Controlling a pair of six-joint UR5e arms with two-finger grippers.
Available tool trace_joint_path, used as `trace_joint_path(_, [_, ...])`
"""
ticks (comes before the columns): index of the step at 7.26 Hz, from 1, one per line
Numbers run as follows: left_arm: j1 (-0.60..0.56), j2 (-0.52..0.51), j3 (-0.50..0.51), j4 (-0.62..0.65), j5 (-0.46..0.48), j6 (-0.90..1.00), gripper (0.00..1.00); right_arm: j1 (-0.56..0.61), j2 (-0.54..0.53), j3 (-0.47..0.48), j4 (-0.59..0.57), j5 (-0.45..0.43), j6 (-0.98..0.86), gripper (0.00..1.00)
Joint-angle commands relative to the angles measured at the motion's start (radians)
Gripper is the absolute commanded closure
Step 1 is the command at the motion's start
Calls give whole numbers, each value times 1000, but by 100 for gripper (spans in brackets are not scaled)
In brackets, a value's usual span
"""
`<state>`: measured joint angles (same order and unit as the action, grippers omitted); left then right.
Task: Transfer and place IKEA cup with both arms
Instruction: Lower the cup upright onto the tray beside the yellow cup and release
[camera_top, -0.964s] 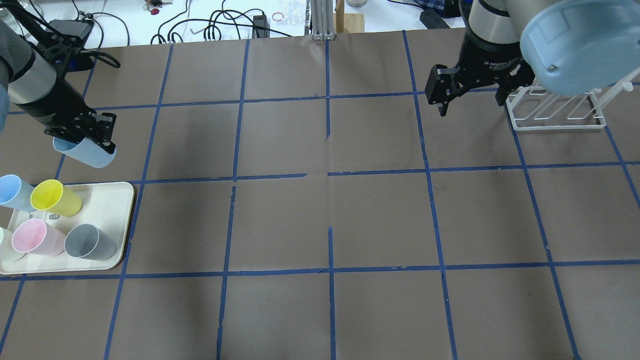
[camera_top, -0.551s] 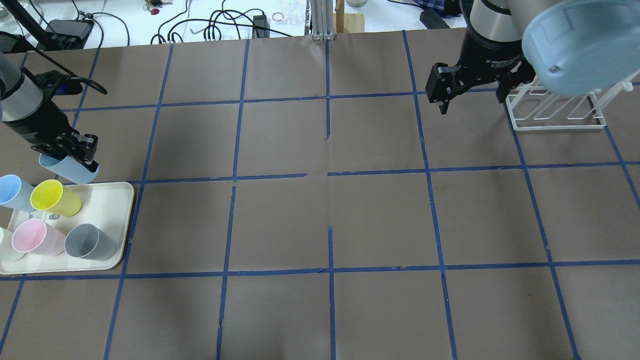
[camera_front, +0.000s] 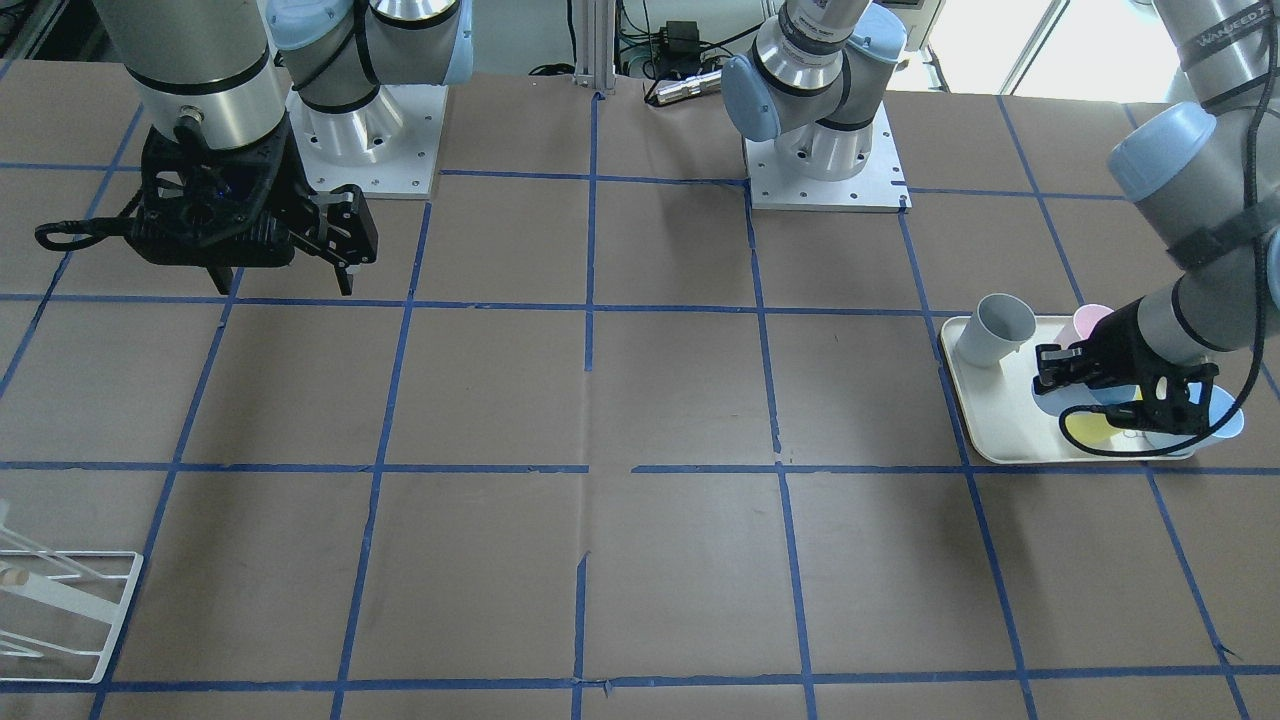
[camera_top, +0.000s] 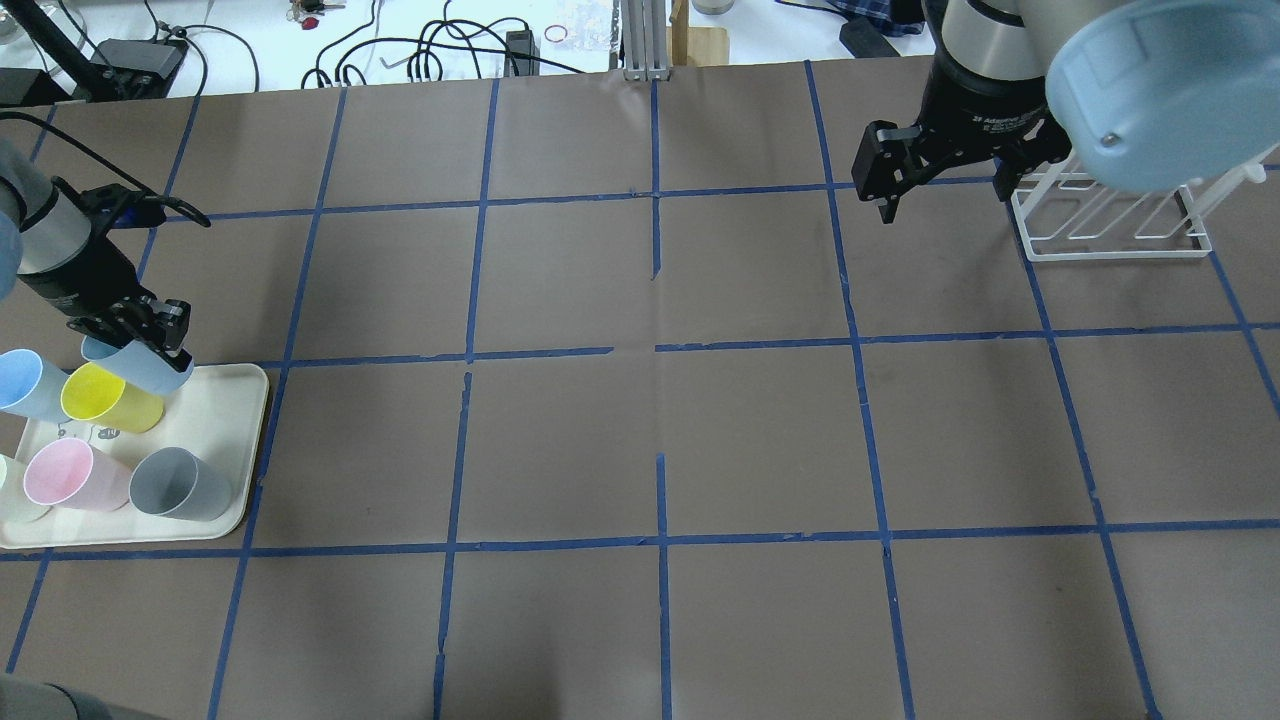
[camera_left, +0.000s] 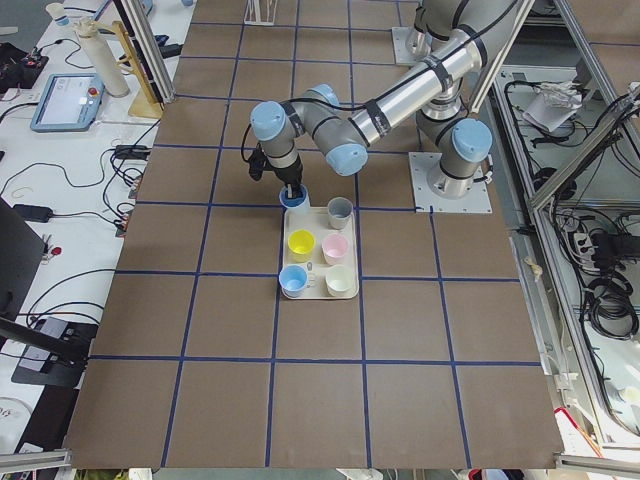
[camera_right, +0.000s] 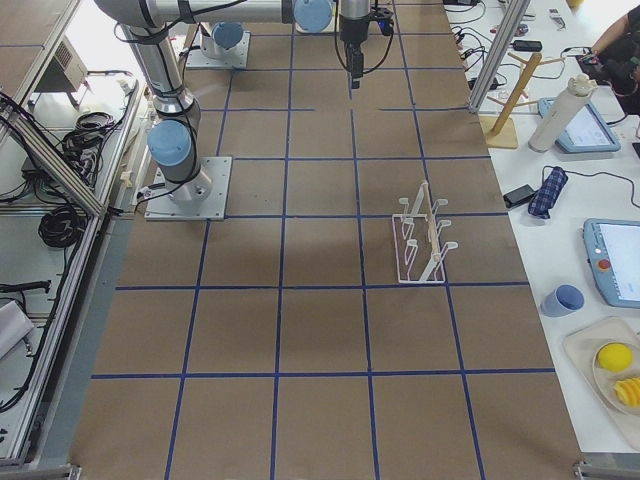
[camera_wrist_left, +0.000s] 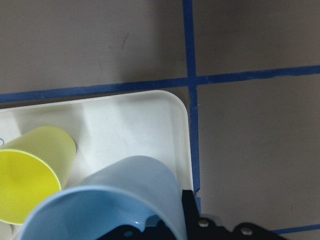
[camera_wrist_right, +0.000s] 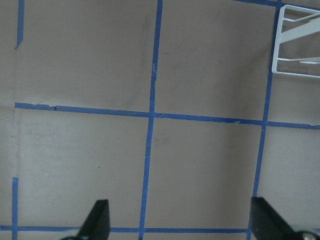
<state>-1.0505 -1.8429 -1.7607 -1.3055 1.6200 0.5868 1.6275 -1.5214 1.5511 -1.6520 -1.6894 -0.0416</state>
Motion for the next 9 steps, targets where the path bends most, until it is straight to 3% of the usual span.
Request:
trace_joint_path(1, [3,-36,-20,26,-2,-1,100,0,0,0,0,-1,2,0])
trace_joint_path(6, [10,-105,-40,72,1,1,100,0,0,0,0,-3,-1,0])
trace_joint_path(7, [10,-113,-42,72,0,-7,55,0,0,0,0,-3,-1,0])
trace_joint_path(8, [12,-114,-43,74,1,-13,3,0,0,0,0,-3,-1,0])
trace_joint_path(9, [11,-108,-42,66,0,-13,0,0,0,-2,0,-3,-1,0])
